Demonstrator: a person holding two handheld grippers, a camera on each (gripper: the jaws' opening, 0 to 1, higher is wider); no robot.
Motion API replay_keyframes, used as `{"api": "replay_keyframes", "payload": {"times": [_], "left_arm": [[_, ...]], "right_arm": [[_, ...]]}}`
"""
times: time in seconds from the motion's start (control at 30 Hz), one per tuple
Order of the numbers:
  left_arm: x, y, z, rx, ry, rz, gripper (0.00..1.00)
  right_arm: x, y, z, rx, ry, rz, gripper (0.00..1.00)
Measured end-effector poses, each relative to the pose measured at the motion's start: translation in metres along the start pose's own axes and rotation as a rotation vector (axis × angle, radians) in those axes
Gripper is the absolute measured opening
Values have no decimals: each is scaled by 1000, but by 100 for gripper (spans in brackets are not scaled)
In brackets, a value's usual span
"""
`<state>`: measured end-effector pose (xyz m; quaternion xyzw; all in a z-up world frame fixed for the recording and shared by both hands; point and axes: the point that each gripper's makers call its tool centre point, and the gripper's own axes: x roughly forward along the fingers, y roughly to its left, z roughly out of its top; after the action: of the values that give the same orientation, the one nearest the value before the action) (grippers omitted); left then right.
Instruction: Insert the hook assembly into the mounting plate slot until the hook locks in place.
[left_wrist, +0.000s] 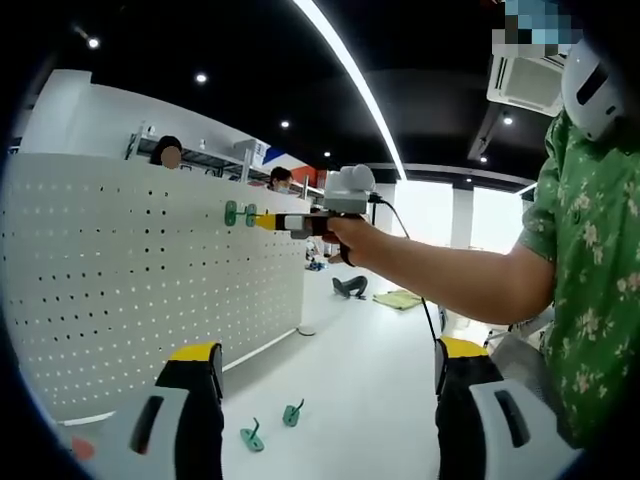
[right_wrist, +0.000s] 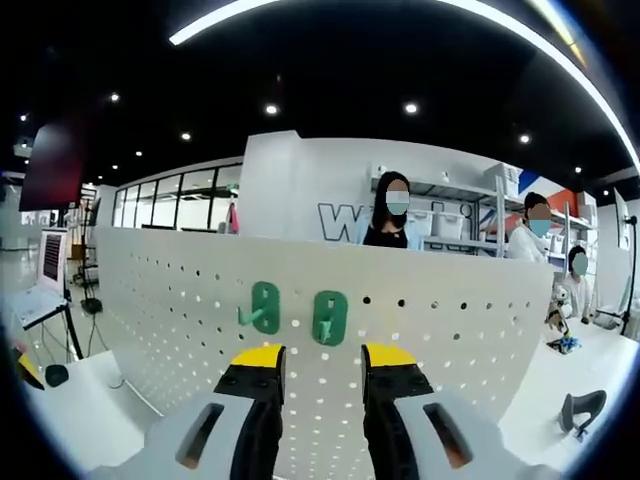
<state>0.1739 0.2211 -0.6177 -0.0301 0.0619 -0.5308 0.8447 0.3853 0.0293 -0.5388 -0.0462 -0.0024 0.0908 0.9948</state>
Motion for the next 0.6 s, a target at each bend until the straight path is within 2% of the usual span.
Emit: {"api": "replay_keyframes", "payload": {"times": [0.27, 0.6], "left_arm": [[0, -2, 3, 3, -1, -1, 90], [-2, -4, 3, 1, 8, 3, 91]], "right_arm": [[-9, 2, -3, 26, -6, 5, 44], [-16, 9, -5, 59, -10, 45, 59]]}}
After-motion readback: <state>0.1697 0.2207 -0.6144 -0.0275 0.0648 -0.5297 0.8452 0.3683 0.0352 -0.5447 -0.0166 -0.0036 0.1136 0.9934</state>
